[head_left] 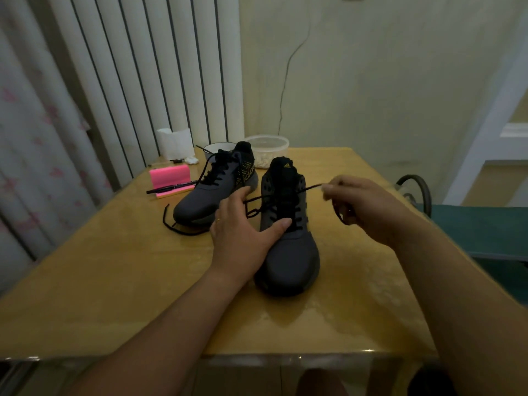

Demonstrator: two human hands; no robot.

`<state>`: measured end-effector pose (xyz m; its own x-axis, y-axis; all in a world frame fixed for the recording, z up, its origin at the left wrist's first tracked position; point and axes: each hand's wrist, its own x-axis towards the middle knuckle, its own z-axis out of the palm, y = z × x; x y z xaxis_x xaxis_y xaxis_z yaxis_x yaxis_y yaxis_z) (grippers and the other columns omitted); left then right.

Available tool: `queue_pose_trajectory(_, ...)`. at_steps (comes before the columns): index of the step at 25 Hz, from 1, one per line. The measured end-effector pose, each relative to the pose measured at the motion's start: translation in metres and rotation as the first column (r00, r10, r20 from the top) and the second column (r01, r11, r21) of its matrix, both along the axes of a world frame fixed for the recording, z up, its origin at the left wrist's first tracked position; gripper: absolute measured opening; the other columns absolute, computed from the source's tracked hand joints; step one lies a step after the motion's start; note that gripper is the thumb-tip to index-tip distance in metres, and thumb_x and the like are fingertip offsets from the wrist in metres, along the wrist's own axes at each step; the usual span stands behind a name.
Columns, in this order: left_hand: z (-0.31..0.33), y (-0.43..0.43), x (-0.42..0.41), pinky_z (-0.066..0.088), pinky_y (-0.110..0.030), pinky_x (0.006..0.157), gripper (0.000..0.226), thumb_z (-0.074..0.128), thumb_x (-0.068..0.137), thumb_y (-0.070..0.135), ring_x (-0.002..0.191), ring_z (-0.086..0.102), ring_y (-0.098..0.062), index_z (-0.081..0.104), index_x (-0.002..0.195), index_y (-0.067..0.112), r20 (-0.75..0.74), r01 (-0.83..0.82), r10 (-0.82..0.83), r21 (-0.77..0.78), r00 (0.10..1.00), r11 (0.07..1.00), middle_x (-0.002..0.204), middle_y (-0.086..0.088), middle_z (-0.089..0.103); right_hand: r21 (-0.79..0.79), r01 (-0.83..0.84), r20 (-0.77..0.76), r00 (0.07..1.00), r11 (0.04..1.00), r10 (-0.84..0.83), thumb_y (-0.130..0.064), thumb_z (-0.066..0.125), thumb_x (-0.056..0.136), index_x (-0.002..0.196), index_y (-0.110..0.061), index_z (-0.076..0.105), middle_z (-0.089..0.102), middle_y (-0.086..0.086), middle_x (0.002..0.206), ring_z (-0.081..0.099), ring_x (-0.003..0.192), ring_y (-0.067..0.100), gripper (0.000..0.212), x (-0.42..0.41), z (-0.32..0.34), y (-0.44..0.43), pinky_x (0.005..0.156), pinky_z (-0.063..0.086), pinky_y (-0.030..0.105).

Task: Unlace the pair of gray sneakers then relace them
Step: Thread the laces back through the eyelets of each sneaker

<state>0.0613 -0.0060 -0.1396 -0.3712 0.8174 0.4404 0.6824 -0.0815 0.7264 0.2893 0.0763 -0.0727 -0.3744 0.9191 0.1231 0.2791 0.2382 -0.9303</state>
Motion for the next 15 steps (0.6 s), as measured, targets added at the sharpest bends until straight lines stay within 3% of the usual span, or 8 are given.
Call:
queue_pose_trajectory(1,-0.001,-0.001,0.0,0.033,-0.052,0.118,0.099,0.074,0.072,0.078,0.139,0.041,-0.014,0.034,0.152,0.035,0.017,0.0,0.0,0.002,1.0,1.0,0.146,0.009,0.042,-0.121,0.044,-0.271,0.96,0.992,-0.075,-0.033,0.059,0.104,0.085,-0.014,0.064,0.052,0.002,0.077,0.047,0.069,0.018,0.027,0.005,0.0,0.0,0.064,0.037,0.033)
queue_pose_trajectory(3,-0.004,0.0,-0.001,0.035,-0.05,0.119,0.109,0.073,0.069,0.081,0.141,0.042,-0.015,0.029,0.157,0.033,0.087,0.028,-0.027,-0.004,0.996,1.0,0.15,0.008,0.043,-0.324,-0.033,-0.686,0.697,0.946,-0.21,-0.029,0.053,0.104,0.076,-0.018,0.056,0.065,0.001,0.086,0.064,0.084,0.016,0.03,0.015,0.0,0.002,0.079,0.044,0.031)
queue_pose_trajectory(6,-0.01,0.002,-0.005,0.043,-0.049,0.117,0.116,0.077,0.069,0.08,0.142,0.045,-0.014,0.023,0.161,0.035,0.26,0.14,-0.121,-0.058,0.958,0.988,0.154,0.006,0.048,-0.362,-0.159,-0.874,0.402,0.918,-0.275,-0.022,0.055,0.09,0.067,-0.02,0.048,0.068,0.002,0.084,0.075,0.096,0.021,0.024,0.02,0.002,0.005,0.096,0.05,0.038)
queue_pose_trajectory(8,-0.011,0.005,-0.008,0.046,-0.048,0.114,0.114,0.078,0.07,0.078,0.138,0.049,-0.014,0.023,0.161,0.035,0.279,0.173,-0.143,-0.087,0.95,0.981,0.149,0.007,0.052,-0.373,-0.193,-0.896,0.328,0.908,-0.299,-0.022,0.057,0.089,0.064,-0.019,0.047,0.05,-0.002,0.067,0.062,0.063,0.016,0.027,0.023,-0.005,0.007,0.072,0.053,0.029)
queue_pose_trajectory(10,-0.01,0.006,-0.007,0.045,-0.048,0.114,0.109,0.077,0.072,0.076,0.138,0.048,-0.014,0.026,0.16,0.035,0.247,0.16,-0.135,-0.084,0.959,0.983,0.149,0.008,0.051,-0.401,-0.112,-0.801,0.525,0.909,-0.289,-0.031,0.055,0.1,0.07,-0.02,0.05,0.038,-0.003,0.067,0.037,0.051,0.01,0.032,0.026,-0.011,0.007,0.047,0.032,0.022)
queue_pose_trajectory(12,-0.01,0.006,-0.006,0.043,-0.049,0.116,0.108,0.074,0.072,0.078,0.14,0.046,-0.015,0.029,0.159,0.035,0.224,0.143,-0.124,-0.072,0.967,0.987,0.152,0.008,0.049,-0.231,0.112,-0.383,0.903,0.967,-0.196,-0.04,0.061,0.102,0.089,-0.019,0.06,0.05,-0.001,0.077,0.041,0.056,0.01,0.025,0.02,-0.019,-0.001,0.048,0.029,0.023)
queue_pose_trajectory(13,-0.011,0.006,-0.006,0.042,-0.05,0.117,0.108,0.072,0.071,0.08,0.142,0.045,-0.015,0.03,0.159,0.035,0.204,0.13,-0.114,-0.068,0.972,0.989,0.154,0.008,0.047,-0.095,0.141,-0.081,0.986,0.985,-0.149,-0.044,0.065,0.1,0.102,-0.022,0.064,0.059,0.0,0.087,0.051,0.064,0.011,0.023,0.013,-0.022,-0.005,0.054,0.036,0.025)
queue_pose_trajectory(15,-0.009,0.008,-0.006,0.039,-0.051,0.119,0.103,0.068,0.074,0.081,0.145,0.042,-0.015,0.031,0.159,0.036,0.138,0.116,-0.107,-0.062,0.985,0.991,0.157,0.01,0.045,0.117,0.051,0.334,0.938,0.992,-0.088,-0.048,0.07,0.096,0.114,-0.026,0.064,0.063,-0.004,0.099,0.06,0.086,0.013,0.029,-0.007,-0.027,-0.011,0.066,0.046,0.031)
